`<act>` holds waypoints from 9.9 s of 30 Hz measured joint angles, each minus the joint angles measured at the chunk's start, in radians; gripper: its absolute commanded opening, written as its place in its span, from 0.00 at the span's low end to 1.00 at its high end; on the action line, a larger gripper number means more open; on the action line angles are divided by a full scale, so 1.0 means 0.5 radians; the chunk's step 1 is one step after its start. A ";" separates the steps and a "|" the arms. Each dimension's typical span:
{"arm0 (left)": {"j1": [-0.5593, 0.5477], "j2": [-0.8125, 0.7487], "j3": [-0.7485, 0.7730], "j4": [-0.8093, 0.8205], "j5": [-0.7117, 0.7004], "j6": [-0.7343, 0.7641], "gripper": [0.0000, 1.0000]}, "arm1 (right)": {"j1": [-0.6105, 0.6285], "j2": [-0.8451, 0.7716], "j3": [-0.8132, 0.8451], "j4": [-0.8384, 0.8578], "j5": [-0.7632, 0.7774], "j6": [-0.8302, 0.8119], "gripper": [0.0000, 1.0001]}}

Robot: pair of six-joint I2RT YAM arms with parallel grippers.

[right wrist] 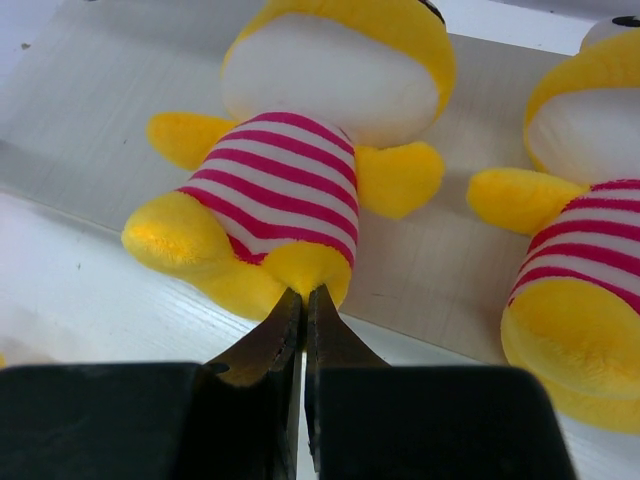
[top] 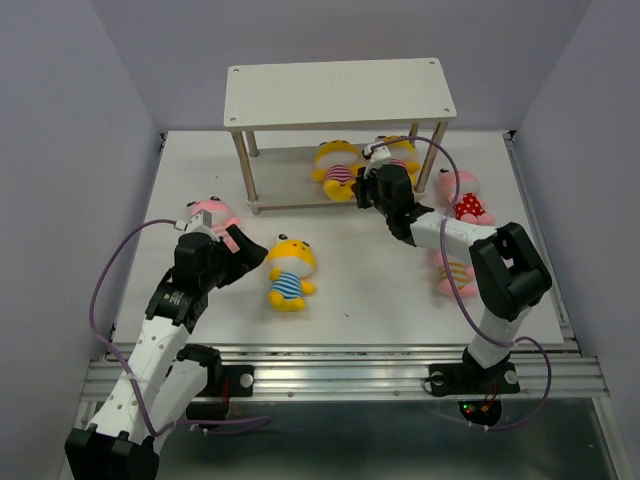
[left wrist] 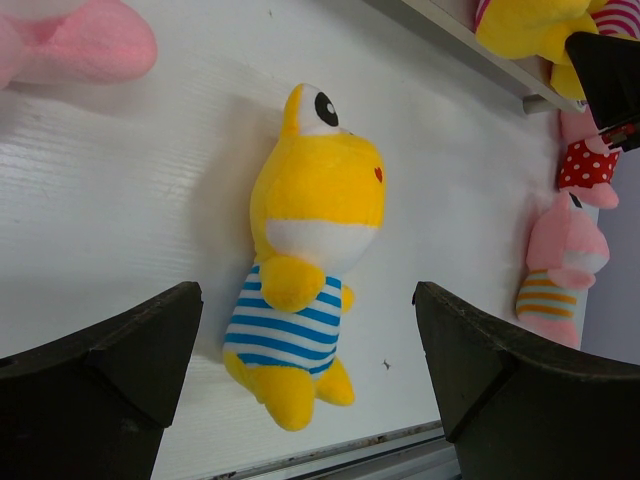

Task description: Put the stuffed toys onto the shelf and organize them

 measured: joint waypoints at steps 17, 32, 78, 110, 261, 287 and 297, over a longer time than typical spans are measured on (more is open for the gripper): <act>0.000 0.003 0.000 0.000 0.001 0.000 0.99 | -0.010 0.000 0.000 0.010 -0.036 -0.014 0.27; 0.000 0.003 0.000 0.000 0.001 0.001 0.99 | -0.024 -0.026 -0.011 0.002 0.011 -0.008 0.57; -0.930 0.479 0.241 -0.646 -0.594 -0.465 0.67 | 0.184 -1.862 -0.962 -1.173 0.517 0.628 1.00; -0.934 0.758 0.186 -0.531 -0.553 -0.361 0.50 | 0.184 -1.901 -0.966 -1.247 0.682 0.633 1.00; -0.246 1.864 0.819 1.355 -0.432 0.529 0.02 | 0.183 -2.265 -1.167 -1.123 0.938 0.520 1.00; -0.247 1.907 0.880 1.297 -0.474 0.520 0.42 | 0.183 -2.248 -1.169 -1.123 0.937 0.512 1.00; -0.235 1.819 0.858 1.279 -0.517 0.453 0.51 | 0.184 -2.238 -1.172 -1.122 0.935 0.512 1.00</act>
